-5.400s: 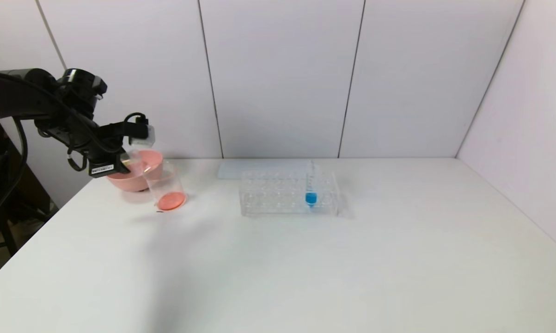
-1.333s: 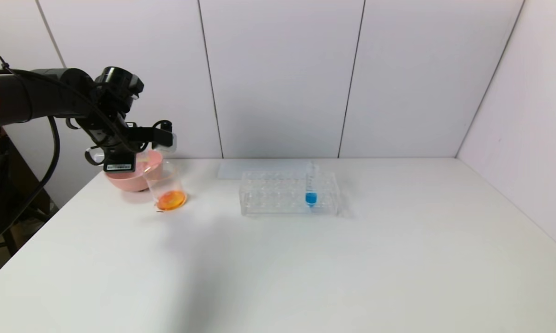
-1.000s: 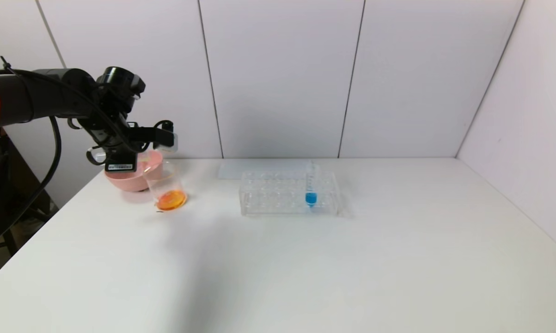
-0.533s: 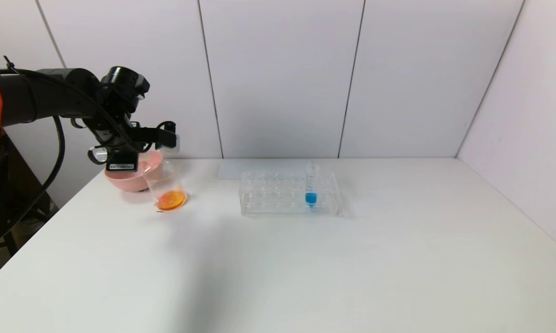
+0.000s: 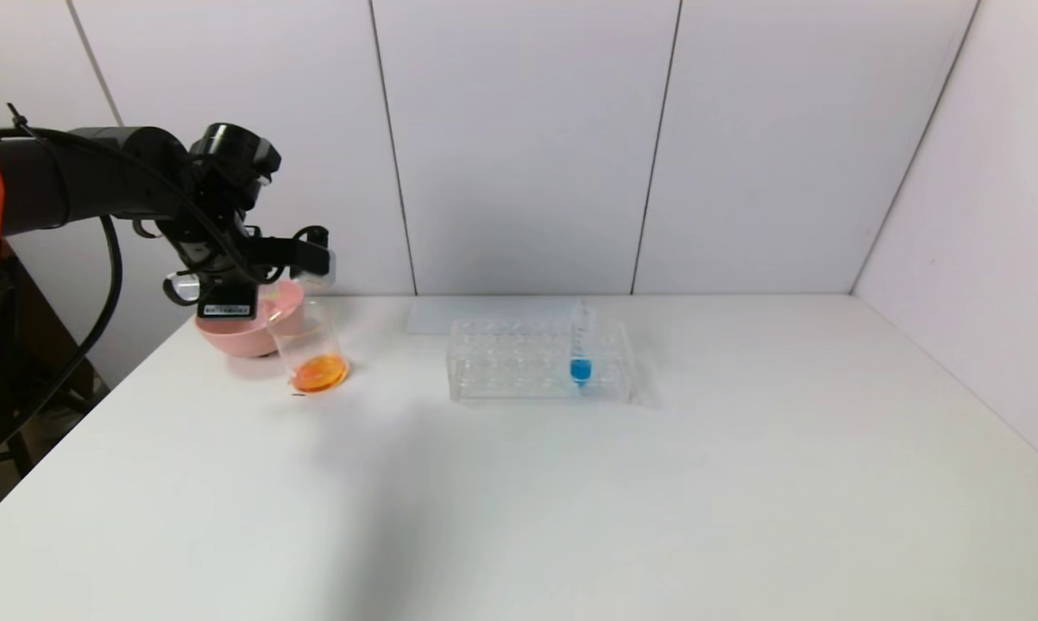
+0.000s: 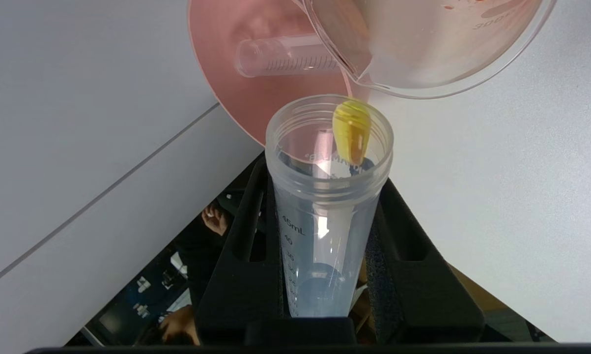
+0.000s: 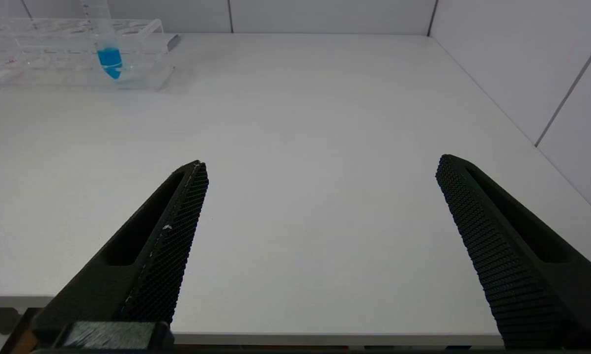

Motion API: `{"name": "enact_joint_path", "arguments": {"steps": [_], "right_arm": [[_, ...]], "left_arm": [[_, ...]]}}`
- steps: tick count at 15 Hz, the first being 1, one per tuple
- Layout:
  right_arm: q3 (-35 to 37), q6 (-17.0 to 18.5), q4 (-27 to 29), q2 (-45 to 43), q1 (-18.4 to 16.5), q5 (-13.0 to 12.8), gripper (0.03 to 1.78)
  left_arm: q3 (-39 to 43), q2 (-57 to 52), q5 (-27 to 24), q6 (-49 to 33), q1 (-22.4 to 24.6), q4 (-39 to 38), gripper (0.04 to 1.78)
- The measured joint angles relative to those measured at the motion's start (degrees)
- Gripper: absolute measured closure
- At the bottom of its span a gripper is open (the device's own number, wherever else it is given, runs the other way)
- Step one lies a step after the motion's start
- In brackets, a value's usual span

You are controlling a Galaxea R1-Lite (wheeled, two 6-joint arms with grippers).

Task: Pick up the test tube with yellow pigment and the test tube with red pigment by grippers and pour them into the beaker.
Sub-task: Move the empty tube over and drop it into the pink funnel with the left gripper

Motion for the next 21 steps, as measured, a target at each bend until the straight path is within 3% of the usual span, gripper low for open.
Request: {"name": "enact_joint_path", "arguments": {"steps": [14,21], "right_arm": [[0.00,0.02,0.00,0.00,0.00,0.01,0.11],[0.00,0.02,0.00,0.00,0.00,0.04,0.11]], "left_arm": [[2.73,-5.63,-1.72,-3.88,1.22,2.10,1.33],[10.29,-11.80,-16.08,-15.29,5.74,-0.06,1.33]]}}
